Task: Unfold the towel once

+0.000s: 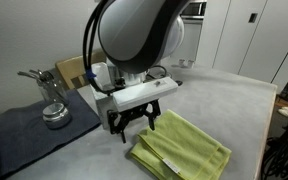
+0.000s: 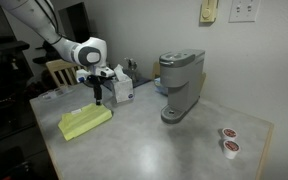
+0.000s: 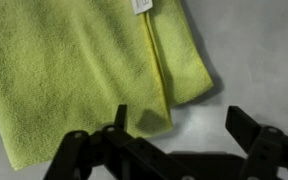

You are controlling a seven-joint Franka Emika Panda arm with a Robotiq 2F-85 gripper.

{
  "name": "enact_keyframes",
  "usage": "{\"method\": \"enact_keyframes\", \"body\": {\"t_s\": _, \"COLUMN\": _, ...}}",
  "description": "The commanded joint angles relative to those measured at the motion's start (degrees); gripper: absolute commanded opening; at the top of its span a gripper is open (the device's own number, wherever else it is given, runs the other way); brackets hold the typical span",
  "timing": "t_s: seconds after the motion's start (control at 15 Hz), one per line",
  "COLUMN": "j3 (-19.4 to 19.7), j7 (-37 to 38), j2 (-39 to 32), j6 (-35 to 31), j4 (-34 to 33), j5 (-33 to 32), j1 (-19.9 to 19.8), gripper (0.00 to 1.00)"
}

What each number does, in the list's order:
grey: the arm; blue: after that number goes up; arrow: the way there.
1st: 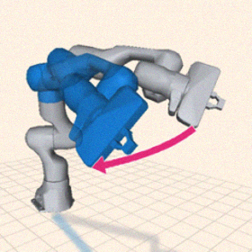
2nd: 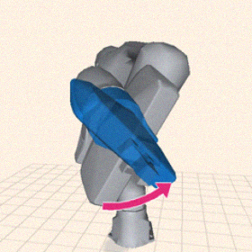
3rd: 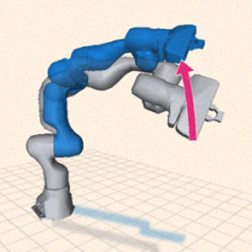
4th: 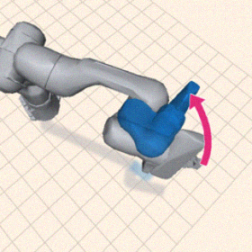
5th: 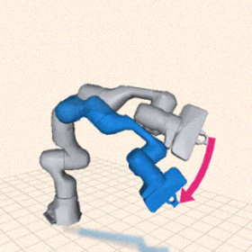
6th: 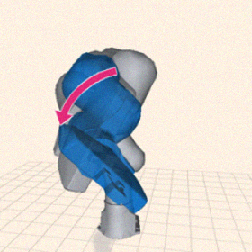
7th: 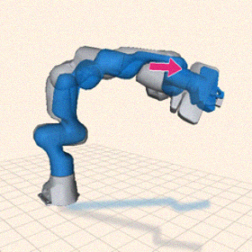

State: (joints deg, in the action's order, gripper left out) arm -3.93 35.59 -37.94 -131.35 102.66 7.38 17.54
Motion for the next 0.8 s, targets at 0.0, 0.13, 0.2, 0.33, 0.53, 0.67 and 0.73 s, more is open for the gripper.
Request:
{"method": "enact_keyframes", "body": {"t_s": 0.0, "j3": 0.8, "j7": -1.15, "j2": -3.27, "j6": 3.47, "j4": -4.1, "j5": -1.01, "j1": -0.14, "gripper": 1.0}}
{"method": "enact_keyframes", "body": {"t_s": 0.13, "j3": 1.55, "j7": -0.62, "j2": -4.11, "j6": 4.23, "j4": -5.2, "j5": -1.77, "j1": 0.2, "gripper": 1.0}}
{"method": "enact_keyframes", "body": {"t_s": 0.2, "j3": 1.8, "j7": -0.52, "j2": -4.41, "j6": 4.3, "j4": -5.59, "j5": -2.12, "j1": 0.29, "gripper": 1.0}}
{"method": "enact_keyframes", "body": {"t_s": 0.33, "j3": 2.54, "j7": 0.07, "j2": -4.82, "j6": 4.83, "j4": -6.38, "j5": -3.22, "j1": 0.69, "gripper": 1.0}}
{"method": "enact_keyframes", "body": {"t_s": 0.53, "j3": 2.9, "j7": 0.42, "j2": -4.7, "j6": 5.59, "j4": -6.89, "j5": -4.11, "j1": 0.86, "gripper": 1.0}}
{"method": "enact_keyframes", "body": {"t_s": 0.67, "j3": 2.76, "j7": 0.45, "j2": -4.29, "j6": 6.23, "j4": -6.99, "j5": -4.23, "j1": 0.89, "gripper": 1.0}}
{"method": "enact_keyframes", "body": {"t_s": 0.73, "j3": 2.68, "j7": 0.66, "j2": -4.01, "j6": 6.63, "j4": -6.99, "j5": -4.15, "j1": 0.97, "gripper": 1.0}}
